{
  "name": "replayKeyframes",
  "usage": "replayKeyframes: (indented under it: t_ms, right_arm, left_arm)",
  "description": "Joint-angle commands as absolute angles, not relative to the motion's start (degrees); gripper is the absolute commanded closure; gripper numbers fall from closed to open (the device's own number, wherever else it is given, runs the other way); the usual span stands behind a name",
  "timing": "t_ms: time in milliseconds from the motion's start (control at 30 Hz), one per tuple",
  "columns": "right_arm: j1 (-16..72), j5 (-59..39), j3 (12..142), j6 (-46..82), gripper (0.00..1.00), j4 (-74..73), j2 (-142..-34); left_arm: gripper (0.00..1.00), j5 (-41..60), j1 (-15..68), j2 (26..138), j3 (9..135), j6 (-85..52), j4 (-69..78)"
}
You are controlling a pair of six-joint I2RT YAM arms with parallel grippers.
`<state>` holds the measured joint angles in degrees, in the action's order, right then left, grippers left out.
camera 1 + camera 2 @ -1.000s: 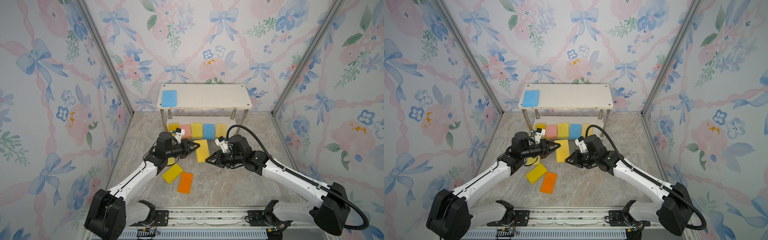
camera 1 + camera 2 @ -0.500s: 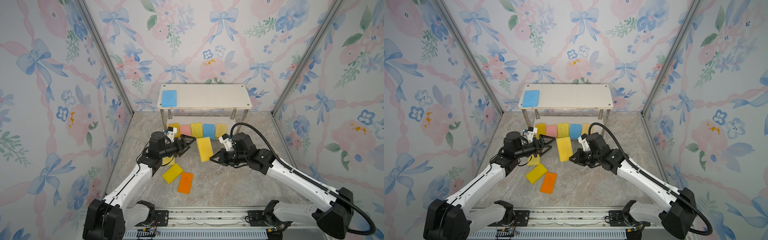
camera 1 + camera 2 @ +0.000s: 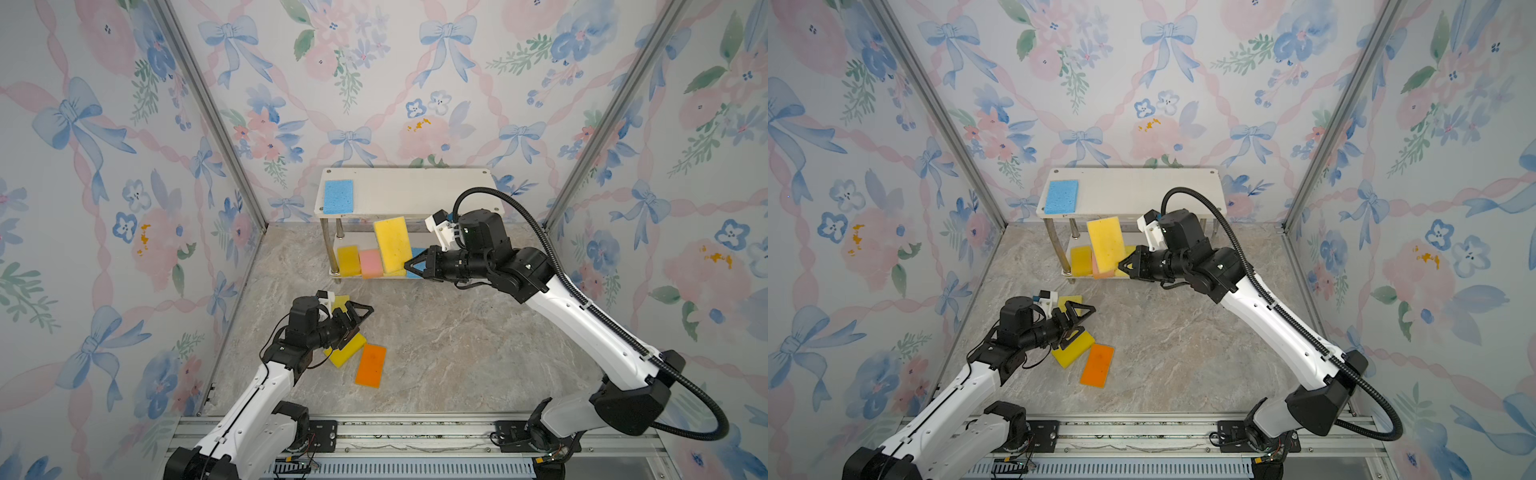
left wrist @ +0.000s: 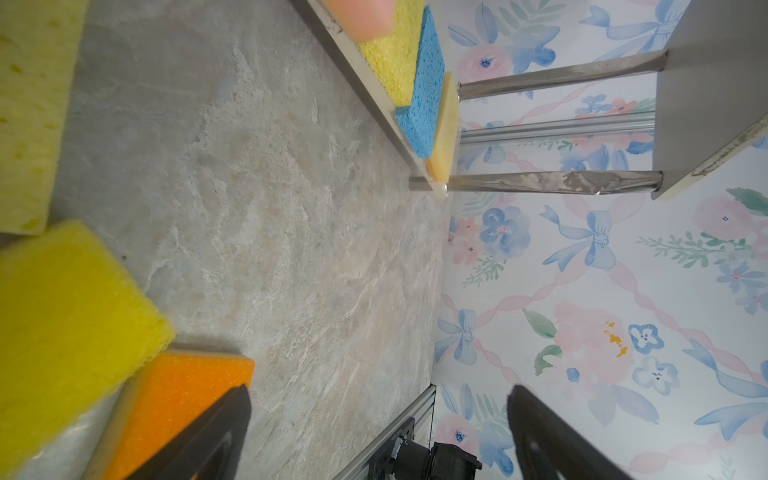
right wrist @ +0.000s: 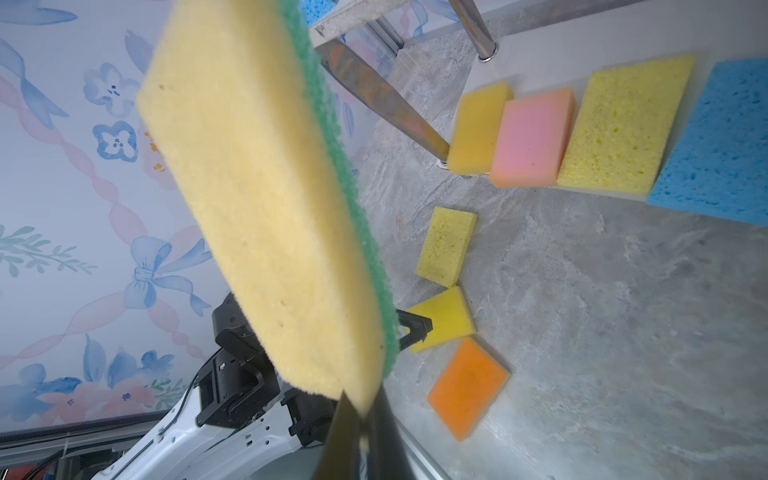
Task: Place and organize the cleaning sponges onto the shelf
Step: 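Raise the scrub sponge onto the shelf top with the right gripper while left draws back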
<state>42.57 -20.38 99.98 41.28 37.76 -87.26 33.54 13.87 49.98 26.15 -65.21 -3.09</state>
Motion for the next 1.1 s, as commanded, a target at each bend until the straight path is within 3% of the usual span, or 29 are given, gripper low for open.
replayKeyframes:
  t_ms: [0, 467, 1067]
  right_arm:
    - [41.68, -21.63, 106.85, 39.55, 0.93, 40.08, -91.57]
    - [39.34, -23.59, 143.12, 41.04, 0.93, 46.19, -116.55]
    - [35.80, -22.54, 145.64, 50.13, 0.92, 37.96, -124.77]
  left_arm:
    - [0.02, 35.03, 13.84, 48.85, 25.56, -65.12, -2.81]
    - [0.02, 37.30, 14.04, 46.12, 23.27, -64.34, -4.49]
    - [0.02, 37.53, 13.98, 48.71, 24.29, -63.19, -4.50]
